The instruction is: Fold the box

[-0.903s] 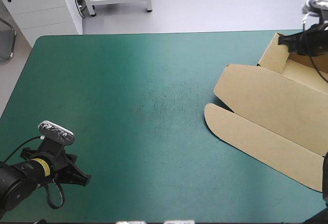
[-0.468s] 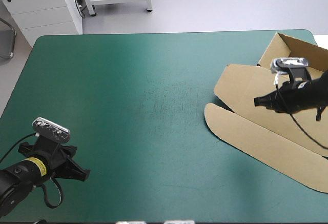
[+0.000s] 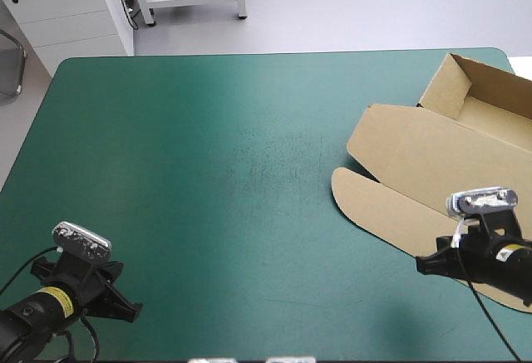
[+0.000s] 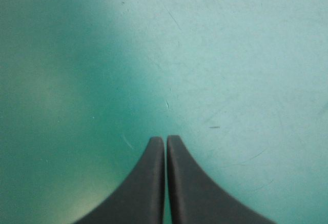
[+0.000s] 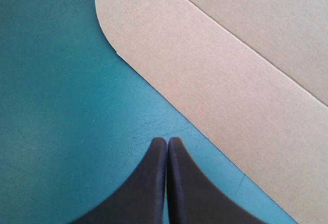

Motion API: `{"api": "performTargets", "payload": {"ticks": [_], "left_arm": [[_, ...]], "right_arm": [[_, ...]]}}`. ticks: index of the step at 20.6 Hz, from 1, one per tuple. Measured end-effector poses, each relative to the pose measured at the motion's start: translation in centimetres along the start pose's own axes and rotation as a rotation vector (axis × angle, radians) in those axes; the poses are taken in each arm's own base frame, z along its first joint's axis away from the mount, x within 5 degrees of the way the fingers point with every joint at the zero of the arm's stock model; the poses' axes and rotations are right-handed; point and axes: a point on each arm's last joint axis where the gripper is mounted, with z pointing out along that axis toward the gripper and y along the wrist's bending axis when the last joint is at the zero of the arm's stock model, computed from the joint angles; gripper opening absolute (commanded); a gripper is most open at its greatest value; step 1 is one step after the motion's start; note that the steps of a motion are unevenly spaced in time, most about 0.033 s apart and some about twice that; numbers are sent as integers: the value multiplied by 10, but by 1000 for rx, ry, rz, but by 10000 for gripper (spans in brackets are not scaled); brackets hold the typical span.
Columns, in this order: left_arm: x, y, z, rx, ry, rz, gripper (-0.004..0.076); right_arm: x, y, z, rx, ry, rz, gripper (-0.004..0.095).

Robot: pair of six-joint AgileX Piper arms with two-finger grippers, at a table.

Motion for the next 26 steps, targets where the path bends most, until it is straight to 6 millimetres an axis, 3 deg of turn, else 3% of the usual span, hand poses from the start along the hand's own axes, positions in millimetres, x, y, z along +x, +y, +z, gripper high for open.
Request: {"api": "performTargets", "payload": {"ticks": [7,15,26], "left_arm": [[27,-1,-6,27,-67,-25,-8],[41,1,-13,29,-133,-35,-8],[43,1,-13,27,-114,-35,-8]], "right_arm": [[43,12,-12,19,-90,-44,-15],[84,18,-5,40,-167,-75,-15],[90,20,-6,49,-201,-87,-15]]}}
